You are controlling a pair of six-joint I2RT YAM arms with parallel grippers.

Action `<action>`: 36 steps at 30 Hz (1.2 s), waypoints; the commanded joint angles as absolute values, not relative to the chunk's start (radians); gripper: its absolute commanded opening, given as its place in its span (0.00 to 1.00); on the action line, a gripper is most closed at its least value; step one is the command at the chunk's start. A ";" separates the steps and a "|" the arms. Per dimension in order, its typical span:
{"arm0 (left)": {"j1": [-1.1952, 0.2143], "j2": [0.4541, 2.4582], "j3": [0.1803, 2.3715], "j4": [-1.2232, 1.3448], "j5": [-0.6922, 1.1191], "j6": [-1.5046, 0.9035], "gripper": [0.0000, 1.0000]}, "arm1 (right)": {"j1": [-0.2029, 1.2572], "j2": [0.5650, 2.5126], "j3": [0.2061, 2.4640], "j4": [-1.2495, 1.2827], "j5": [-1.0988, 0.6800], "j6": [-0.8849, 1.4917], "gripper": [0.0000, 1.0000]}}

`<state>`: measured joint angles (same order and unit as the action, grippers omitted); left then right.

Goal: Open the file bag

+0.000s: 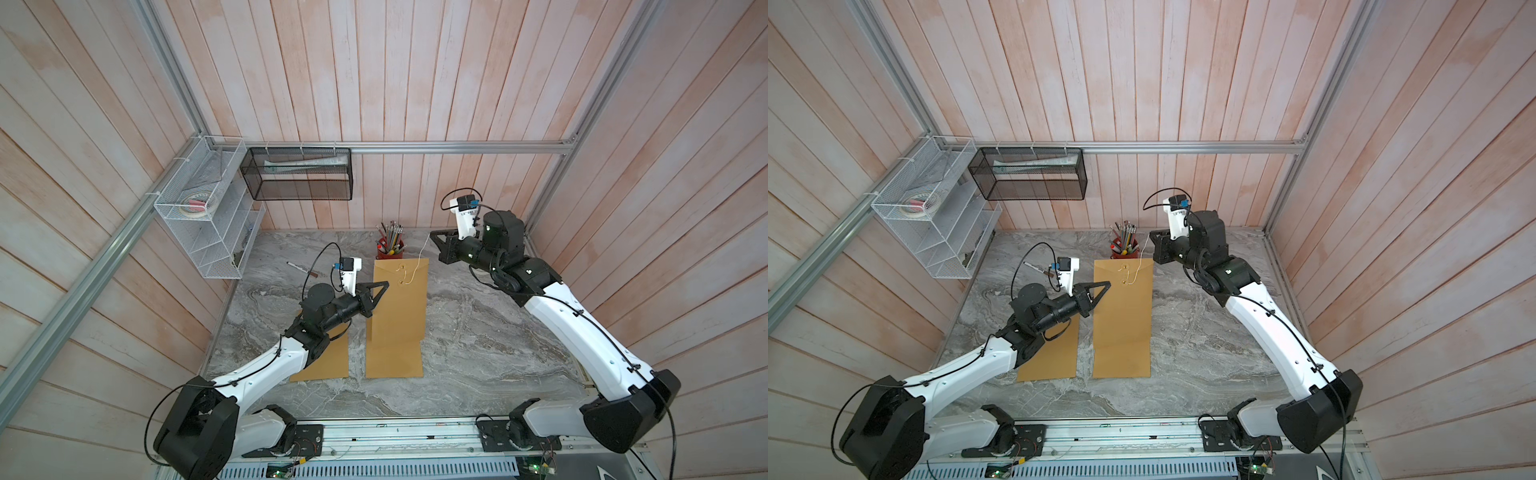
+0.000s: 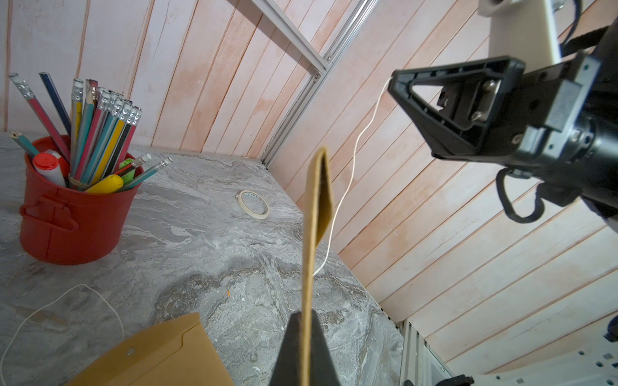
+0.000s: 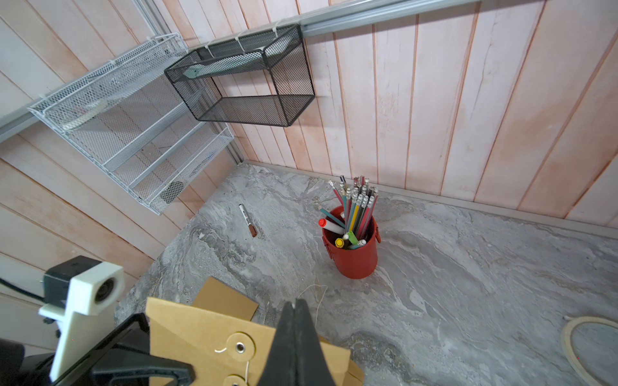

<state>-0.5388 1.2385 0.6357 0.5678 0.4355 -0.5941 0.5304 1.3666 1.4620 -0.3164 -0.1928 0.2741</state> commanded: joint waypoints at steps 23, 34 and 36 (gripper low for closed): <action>-0.563 1.307 0.622 0.661 0.438 -0.624 0.00 | 0.712 1.596 1.821 -0.389 -0.228 0.199 0.00; -0.564 1.318 0.624 0.680 0.421 -0.638 0.00 | 0.763 1.661 1.898 -0.390 -0.243 0.199 0.00; -0.564 1.319 0.624 0.684 0.412 -0.641 0.00 | 0.768 1.666 1.904 -0.391 -0.245 0.199 0.00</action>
